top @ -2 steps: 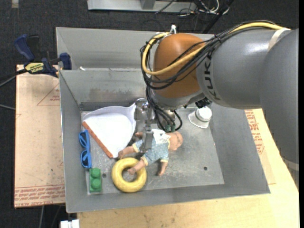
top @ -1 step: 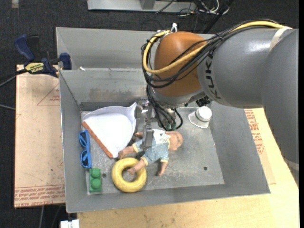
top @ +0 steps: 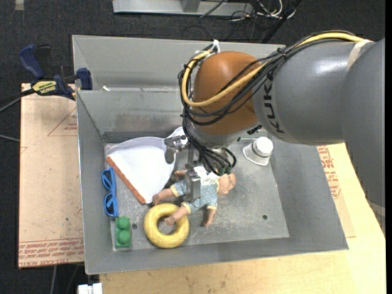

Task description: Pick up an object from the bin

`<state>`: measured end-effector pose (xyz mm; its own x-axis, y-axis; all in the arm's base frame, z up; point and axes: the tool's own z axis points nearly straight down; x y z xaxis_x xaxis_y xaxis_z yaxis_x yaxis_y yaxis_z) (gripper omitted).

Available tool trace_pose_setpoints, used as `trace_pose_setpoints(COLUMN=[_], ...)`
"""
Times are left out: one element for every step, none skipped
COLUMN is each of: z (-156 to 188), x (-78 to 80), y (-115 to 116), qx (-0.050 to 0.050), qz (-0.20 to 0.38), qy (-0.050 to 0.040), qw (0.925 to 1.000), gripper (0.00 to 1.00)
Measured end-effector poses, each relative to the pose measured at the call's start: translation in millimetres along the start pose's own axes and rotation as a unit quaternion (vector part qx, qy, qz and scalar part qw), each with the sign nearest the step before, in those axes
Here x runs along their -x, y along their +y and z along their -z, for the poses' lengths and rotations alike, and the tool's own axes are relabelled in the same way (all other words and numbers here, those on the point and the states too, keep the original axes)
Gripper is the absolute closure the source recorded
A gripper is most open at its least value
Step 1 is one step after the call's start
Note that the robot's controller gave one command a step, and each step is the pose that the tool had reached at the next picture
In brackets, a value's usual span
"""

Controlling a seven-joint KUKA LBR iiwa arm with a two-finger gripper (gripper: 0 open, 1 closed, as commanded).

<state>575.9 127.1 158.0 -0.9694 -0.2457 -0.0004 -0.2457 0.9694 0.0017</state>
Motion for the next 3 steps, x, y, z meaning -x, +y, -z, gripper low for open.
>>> trace_pose_setpoints(z=[-31, -6, -52], x=[-1.6, -10.1, -38.7], y=[3, 9, 29], qx=[0.0, 0.001, 0.0], qz=[0.161, 0.201, 0.353], qy=[-0.0012, -0.0009, -0.0031], qw=[0.987, 0.9795, 0.9358], gripper=[0.0, 0.0, 0.0])
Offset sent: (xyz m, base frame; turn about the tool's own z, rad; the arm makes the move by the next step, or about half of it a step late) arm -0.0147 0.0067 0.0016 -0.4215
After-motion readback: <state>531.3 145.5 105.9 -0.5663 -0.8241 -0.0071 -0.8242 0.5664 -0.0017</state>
